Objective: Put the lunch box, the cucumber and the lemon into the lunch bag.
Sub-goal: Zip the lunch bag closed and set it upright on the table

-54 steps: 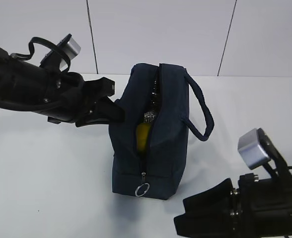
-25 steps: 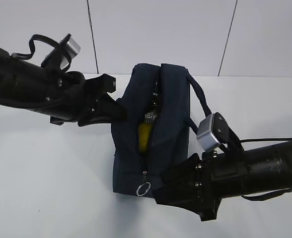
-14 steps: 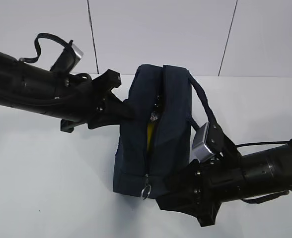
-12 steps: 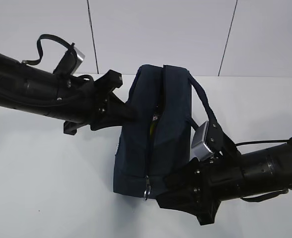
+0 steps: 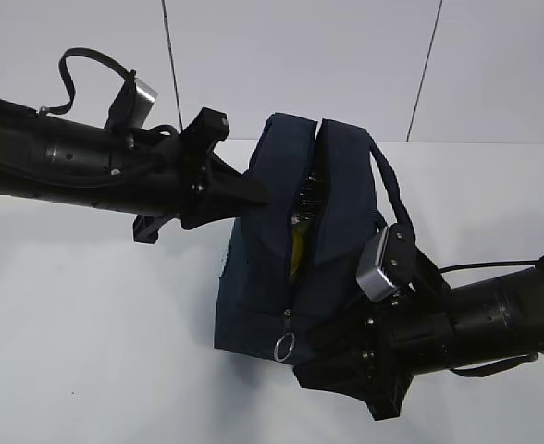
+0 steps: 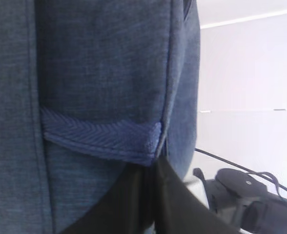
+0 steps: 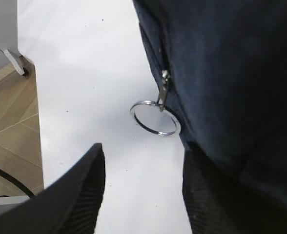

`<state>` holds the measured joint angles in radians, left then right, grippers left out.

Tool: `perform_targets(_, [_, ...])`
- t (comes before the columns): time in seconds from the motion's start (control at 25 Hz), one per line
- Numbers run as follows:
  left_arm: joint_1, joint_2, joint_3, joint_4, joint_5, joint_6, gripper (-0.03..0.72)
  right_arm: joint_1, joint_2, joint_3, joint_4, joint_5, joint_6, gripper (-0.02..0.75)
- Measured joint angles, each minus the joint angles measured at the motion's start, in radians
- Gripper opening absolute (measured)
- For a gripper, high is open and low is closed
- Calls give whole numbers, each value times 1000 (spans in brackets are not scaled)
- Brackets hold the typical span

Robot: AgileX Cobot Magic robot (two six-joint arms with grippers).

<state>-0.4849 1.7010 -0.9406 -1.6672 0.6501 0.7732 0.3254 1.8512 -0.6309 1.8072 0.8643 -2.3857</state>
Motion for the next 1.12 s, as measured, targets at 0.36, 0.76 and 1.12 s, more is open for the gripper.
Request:
perform_targets(0.36, [0,2,0,-42,62,2,10,0,0,0,0,-1,-23,411])
perform_targets(0.76, [2,2,0,-42,69,4,10,0,4,-68,0,-52,-12,411])
perform_targets(1.12, [2,2,0,-24,70,4,10,0,93,-100,0,-4,50,405])
